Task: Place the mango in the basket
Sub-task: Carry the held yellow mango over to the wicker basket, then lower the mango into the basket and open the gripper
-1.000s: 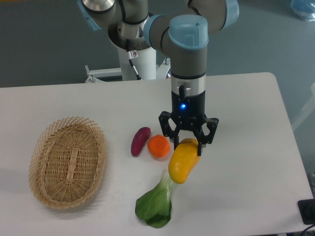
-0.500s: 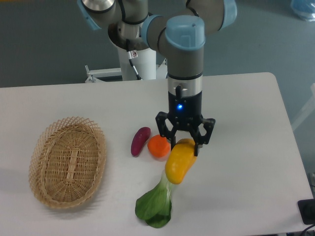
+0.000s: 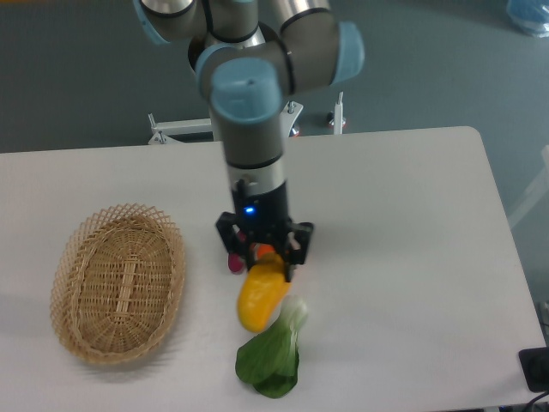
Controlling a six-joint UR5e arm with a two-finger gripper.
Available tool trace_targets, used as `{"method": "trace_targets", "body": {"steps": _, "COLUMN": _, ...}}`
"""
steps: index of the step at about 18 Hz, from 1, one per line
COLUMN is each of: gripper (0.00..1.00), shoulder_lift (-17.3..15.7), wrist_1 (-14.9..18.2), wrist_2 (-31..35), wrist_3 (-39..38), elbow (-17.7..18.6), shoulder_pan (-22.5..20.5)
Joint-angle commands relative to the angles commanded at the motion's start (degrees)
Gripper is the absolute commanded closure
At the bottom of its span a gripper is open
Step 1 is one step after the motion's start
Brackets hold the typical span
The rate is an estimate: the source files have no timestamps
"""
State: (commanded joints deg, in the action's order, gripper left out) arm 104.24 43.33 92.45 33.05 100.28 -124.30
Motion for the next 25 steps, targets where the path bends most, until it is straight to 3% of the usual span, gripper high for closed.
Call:
{"method": "trace_targets", "body": {"steps": 6, "gripper": 0.44, "shoulder_lift": 1.31, "wrist_1": -0.53, "wrist_2": 1.86, "wrist_3": -2.99, "elbow": 2.73, "shoulder_pan": 7.48}}
{"method": "trace_targets", "body": {"steps": 13, "gripper": 0.44, "shoulder_lift": 2.55, "wrist_1": -0.79, "wrist_2": 1.86, "wrist_3": -2.37, "elbow": 5.37, "shoulder_pan": 12.41}}
{"method": "trace_targets", "body": {"steps": 21, "gripper": 0.43, "shoulder_lift": 7.56, "wrist_1": -0.79, "wrist_2": 1.24, "wrist_3": 0.09, "elbow": 5.11, "shoulder_pan": 14.96}}
{"method": "trace_targets", "body": {"steps": 25, "gripper": 0.43, "shoulder_lift": 8.52, "wrist_1": -0.79, "wrist_2": 1.24, "wrist_3": 0.00, "elbow": 4.67, "shoulder_pan": 15.31}}
